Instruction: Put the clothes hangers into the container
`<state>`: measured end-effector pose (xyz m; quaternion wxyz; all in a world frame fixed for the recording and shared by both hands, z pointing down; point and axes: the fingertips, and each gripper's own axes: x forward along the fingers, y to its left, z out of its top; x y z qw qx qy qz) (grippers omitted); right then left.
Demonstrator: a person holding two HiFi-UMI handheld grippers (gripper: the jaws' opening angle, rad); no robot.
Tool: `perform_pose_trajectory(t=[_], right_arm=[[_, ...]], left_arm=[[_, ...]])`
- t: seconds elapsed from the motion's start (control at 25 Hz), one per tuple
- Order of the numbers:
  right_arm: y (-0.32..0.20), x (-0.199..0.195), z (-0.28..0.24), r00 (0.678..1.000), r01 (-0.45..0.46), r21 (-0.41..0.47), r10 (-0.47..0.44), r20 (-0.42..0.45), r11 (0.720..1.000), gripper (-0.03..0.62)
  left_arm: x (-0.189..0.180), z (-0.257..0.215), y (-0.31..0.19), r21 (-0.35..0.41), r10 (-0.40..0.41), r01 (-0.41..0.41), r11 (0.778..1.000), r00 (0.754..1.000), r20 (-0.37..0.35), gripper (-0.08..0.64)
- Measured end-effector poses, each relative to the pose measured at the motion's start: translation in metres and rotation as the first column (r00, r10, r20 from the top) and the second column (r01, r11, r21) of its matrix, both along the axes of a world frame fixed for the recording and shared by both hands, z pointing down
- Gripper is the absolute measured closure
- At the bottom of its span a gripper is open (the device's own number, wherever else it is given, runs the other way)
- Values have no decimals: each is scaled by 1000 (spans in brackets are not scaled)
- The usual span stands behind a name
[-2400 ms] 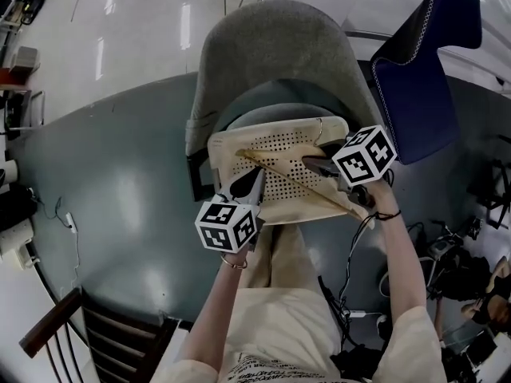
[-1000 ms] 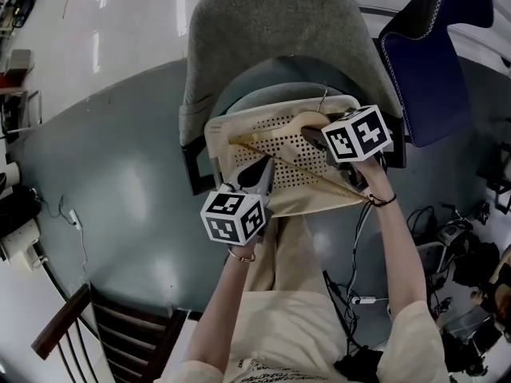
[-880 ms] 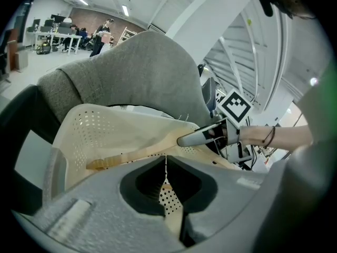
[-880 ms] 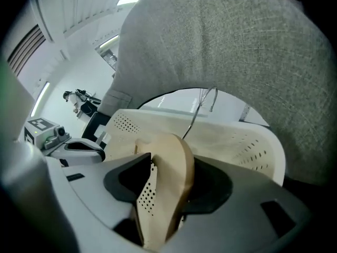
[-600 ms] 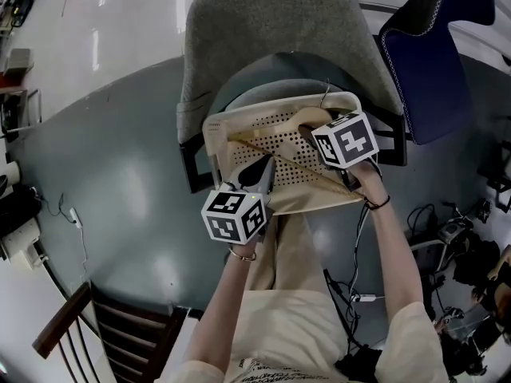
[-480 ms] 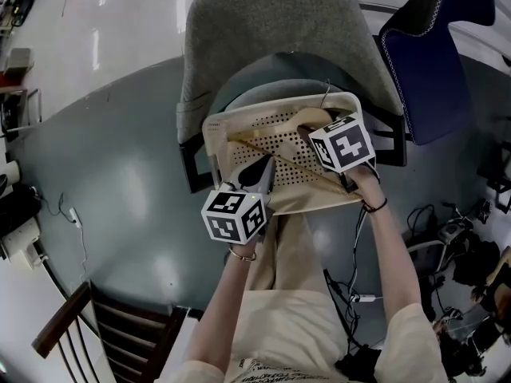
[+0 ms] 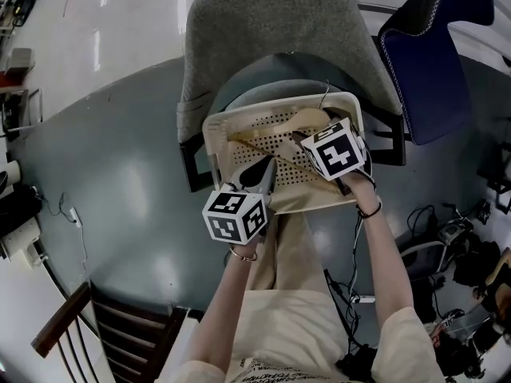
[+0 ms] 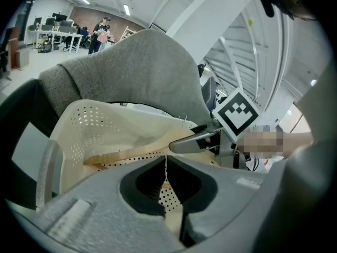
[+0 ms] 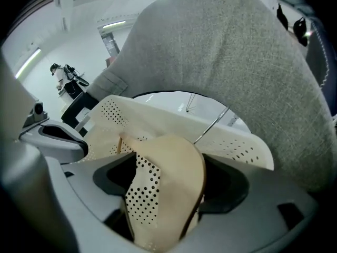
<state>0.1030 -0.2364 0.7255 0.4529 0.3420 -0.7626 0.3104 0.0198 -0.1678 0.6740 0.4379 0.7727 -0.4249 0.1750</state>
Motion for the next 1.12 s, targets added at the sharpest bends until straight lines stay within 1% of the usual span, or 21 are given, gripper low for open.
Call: perform_pose_trajectory(t=[0.16,0.52,0.72,0.76,0.84,0.88,1.0,1.12], right_arm=[[-1,0,-3,1000,-2,27,3,-27,1000,229],[-7,9,-19,996,37,83,-31,-79,996,229],[-6,11,-42,997,33,143,-21,-79,989,233],[-6,12,-48,996,30,167,-16,-84,986,248],[-6,15,-63,995,19,228,2,-95,973,383],[-5,16,-69,996,10,245,12,-90,969,406],[1,17,-84,998,-35,248,48,-48,968,437],[5,18,-101,995,-93,259,95,6,961,498]], left_arm=[[1,-3,-1,4,-2,2,1000,1000,-3,534],[2,-9,-3,17,-11,12,1000,1000,-16,534],[6,-27,-6,48,-2,3,999,1000,-29,534],[7,-33,-8,65,6,-4,998,1000,-27,534],[8,-47,-11,106,36,-35,994,999,-9,534],[9,-53,-12,124,52,-51,991,999,0,534],[11,-73,-15,170,76,-75,983,997,1,534],[14,-93,-18,207,93,-90,974,996,-4,534]])
